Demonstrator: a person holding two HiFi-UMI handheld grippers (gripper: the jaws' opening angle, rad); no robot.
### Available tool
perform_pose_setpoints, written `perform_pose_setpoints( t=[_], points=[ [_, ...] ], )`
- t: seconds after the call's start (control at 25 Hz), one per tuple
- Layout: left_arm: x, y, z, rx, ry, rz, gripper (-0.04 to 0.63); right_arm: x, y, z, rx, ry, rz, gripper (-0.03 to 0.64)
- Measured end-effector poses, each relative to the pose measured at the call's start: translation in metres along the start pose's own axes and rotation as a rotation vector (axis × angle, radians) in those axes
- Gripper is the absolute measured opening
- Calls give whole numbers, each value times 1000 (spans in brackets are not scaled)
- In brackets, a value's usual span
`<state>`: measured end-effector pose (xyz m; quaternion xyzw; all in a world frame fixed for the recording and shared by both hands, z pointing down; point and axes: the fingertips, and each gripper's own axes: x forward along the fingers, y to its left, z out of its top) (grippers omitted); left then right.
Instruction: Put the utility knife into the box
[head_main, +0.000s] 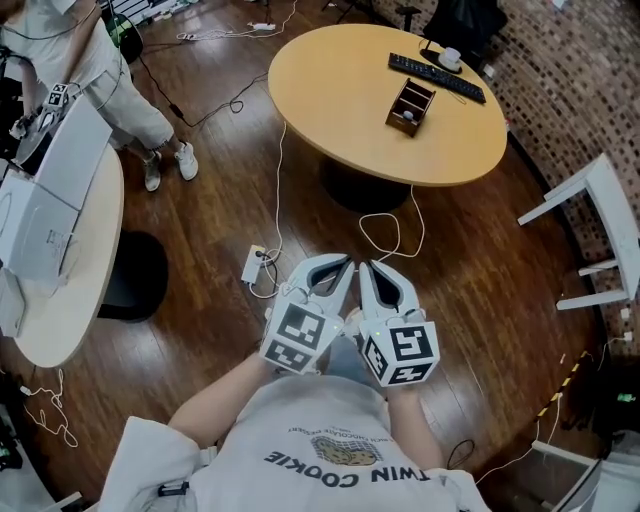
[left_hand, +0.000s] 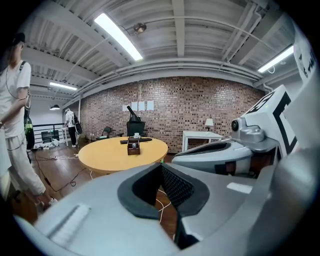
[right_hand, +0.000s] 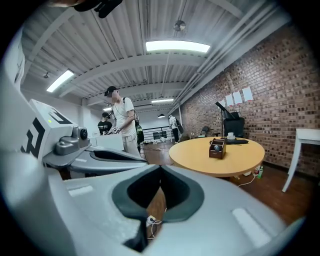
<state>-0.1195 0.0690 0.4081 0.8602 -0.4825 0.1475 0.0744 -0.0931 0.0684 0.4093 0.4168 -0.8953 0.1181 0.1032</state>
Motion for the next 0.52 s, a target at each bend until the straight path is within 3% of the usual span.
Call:
perform_pose_setpoints(
  t=[0.52],
  points=[
    [-35, -23, -8, -29, -26, -5, 8, -33, 28, -10, 15, 1, -7, 3]
  ],
)
